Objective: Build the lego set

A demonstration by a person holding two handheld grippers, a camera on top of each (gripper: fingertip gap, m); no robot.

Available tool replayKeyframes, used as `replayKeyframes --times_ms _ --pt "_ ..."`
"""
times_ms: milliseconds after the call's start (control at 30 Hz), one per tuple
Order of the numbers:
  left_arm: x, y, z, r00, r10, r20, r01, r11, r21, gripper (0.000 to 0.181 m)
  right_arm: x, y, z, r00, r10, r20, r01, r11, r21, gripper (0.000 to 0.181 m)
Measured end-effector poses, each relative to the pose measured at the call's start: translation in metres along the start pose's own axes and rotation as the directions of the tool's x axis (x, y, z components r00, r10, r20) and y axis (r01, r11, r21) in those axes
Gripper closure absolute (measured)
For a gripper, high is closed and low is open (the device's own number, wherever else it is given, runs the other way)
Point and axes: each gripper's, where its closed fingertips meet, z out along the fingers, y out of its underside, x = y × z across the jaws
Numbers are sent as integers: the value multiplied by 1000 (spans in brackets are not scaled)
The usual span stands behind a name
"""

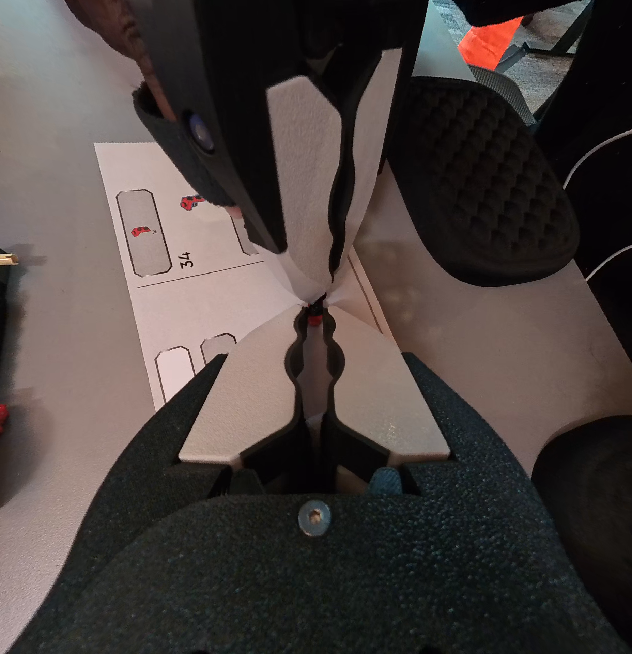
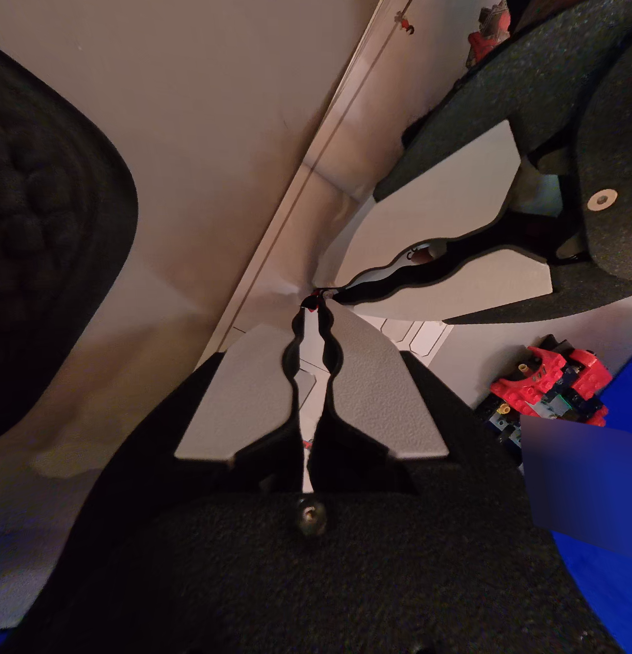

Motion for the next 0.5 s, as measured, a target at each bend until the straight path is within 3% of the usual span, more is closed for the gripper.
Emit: replayKeyframes --times_ms 500 --pt "0 0 0 1000 -1 -2 1 1000 -1 174 1 2 -1 1000 22 -5 -22 1000 18 174"
